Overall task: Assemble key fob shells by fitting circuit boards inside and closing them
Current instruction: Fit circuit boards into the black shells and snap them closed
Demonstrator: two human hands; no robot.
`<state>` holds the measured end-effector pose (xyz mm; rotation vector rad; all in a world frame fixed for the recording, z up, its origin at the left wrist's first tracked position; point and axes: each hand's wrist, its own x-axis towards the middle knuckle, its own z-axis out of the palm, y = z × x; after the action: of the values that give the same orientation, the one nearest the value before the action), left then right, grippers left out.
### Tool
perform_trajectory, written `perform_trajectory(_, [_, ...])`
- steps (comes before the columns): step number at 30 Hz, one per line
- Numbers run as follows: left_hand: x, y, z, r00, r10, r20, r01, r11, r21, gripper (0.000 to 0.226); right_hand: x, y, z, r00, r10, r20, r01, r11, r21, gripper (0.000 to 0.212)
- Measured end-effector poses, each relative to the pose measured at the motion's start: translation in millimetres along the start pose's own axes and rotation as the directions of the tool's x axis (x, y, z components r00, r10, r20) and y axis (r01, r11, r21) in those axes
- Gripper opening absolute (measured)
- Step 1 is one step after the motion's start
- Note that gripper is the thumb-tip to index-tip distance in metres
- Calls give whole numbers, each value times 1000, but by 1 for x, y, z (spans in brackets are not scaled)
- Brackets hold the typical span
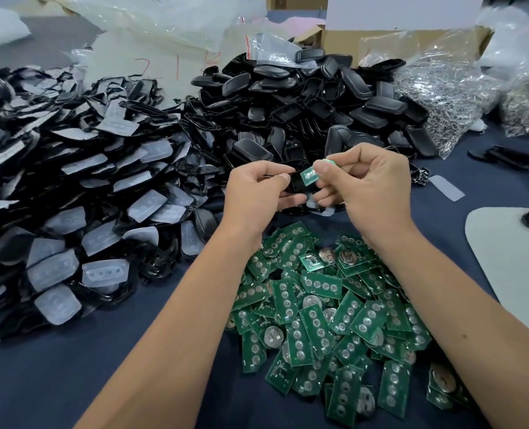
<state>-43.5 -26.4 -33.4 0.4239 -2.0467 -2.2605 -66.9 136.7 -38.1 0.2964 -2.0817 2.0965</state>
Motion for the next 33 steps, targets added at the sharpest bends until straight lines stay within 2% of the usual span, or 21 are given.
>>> perform_trajectory(17, [0, 0, 0, 1000, 11, 3, -11, 1000, 20, 19, 1, 6, 5, 999, -42, 29, 43, 998, -43, 20])
perform_trajectory(22, [-1, 0, 0, 1000, 12, 20, -13, 1000, 19, 16, 2, 9, 5, 999, -53, 2, 53, 985, -165, 24])
perform_trajectory(29, [-1, -1, 2, 999, 37, 7, -37, 998, 47, 18, 1, 8, 4, 994, -91, -52, 63, 913, -404, 24])
perform_trajectory(33, [-2, -1, 2, 999, 52, 4, -53, 997, 53, 11, 0, 6, 5, 996, -74, -42, 49, 901, -431, 28])
